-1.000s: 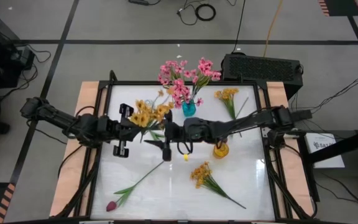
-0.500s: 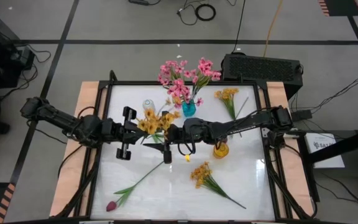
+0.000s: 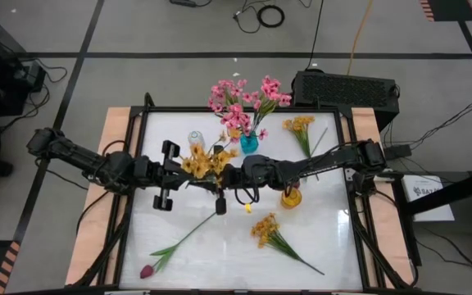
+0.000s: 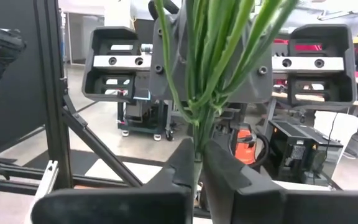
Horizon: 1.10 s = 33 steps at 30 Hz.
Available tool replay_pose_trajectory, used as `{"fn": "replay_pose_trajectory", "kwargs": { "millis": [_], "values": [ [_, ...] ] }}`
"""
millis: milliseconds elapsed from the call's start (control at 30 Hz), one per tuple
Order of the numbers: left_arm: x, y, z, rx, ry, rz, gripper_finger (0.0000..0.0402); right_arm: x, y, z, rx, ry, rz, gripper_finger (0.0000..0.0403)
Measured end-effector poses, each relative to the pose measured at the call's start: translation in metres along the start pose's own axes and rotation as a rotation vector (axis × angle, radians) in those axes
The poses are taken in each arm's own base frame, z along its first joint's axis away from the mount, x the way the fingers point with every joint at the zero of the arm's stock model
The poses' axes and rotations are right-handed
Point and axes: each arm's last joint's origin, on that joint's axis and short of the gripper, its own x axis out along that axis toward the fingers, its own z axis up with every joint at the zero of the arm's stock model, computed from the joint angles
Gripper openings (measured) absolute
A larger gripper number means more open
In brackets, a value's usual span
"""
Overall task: Sort flowers into vase by color
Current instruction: Put the middle yellow flowers into the transparent vase
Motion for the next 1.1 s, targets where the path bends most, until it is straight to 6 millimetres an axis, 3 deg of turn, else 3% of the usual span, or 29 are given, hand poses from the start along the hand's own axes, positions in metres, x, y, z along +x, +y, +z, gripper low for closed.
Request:
{"fn": "replay_pose_trajectory", "kwargs": {
  "millis": [200,500,767,967,1100],
  "values": [
    [-0.006,0.003,0.006,-0.021,0.033,0.007,0.0043,-0.004,-0.001,0.003,0.007,0.048,-0.009,0.0005],
    [-0.024,0.009,0.016,-0.074,0.191,0.106,0.0195,-0.024,-0.006,0.016,-0.015,0.232,-0.19,0.0003],
    [-0.021,0.008,0.003,-0.086,0.269,0.178,0.0303,-0.028,-0.006,0.019,-0.025,0.251,-0.298,0.0003],
    [-0.004,0.006,-0.001,0.016,0.281,0.212,0.0328,-0.027,-0.007,0.024,-0.027,0.254,-0.314,0.0002],
    [0.014,0.005,0.008,0.043,0.276,0.21,0.0329,-0.028,-0.007,0.022,-0.027,0.271,-0.314,0.0002]
  ]
}}
